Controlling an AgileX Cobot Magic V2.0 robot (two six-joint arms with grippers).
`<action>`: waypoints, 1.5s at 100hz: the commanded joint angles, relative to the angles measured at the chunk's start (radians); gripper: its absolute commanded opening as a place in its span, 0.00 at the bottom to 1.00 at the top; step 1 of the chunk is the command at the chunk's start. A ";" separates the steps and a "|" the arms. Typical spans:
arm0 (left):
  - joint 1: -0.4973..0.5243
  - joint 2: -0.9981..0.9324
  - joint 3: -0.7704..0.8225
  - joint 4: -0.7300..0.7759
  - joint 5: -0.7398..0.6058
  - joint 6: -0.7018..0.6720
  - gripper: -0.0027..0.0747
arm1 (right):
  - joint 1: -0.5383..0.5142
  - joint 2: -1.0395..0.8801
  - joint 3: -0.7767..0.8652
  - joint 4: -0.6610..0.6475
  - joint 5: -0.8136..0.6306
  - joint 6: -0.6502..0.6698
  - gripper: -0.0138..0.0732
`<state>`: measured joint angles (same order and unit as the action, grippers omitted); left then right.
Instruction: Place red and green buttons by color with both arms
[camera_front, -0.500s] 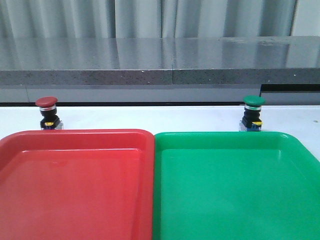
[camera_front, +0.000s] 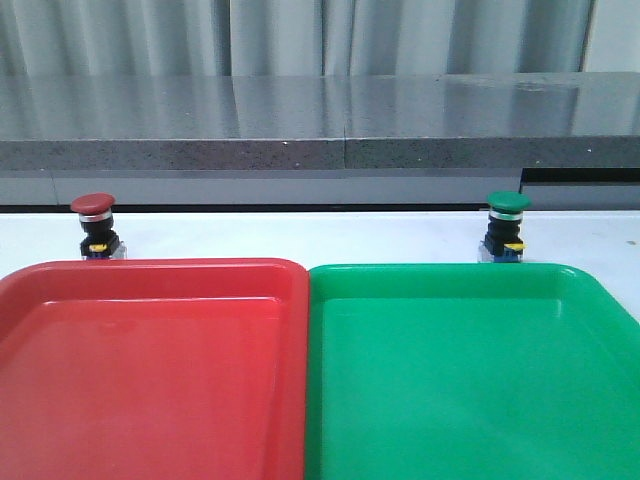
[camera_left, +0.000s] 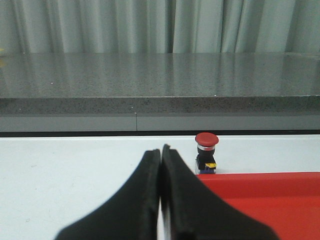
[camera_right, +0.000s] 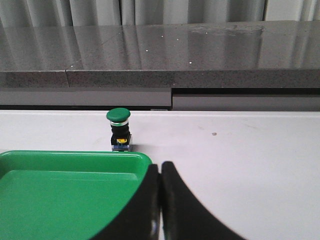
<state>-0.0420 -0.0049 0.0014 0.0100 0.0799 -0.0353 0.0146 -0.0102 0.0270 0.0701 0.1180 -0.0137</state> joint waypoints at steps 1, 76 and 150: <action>0.001 -0.028 -0.019 -0.049 -0.080 -0.005 0.01 | -0.003 -0.021 -0.014 -0.008 -0.085 -0.003 0.08; 0.001 0.471 -0.700 -0.104 0.605 -0.005 0.01 | -0.003 -0.021 -0.014 -0.008 -0.085 -0.003 0.08; 0.001 0.583 -0.727 -0.111 0.645 -0.005 0.56 | -0.003 -0.021 -0.014 -0.008 -0.085 -0.003 0.08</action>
<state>-0.0420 0.5690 -0.6909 -0.0844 0.7796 -0.0353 0.0146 -0.0102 0.0270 0.0701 0.1180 -0.0137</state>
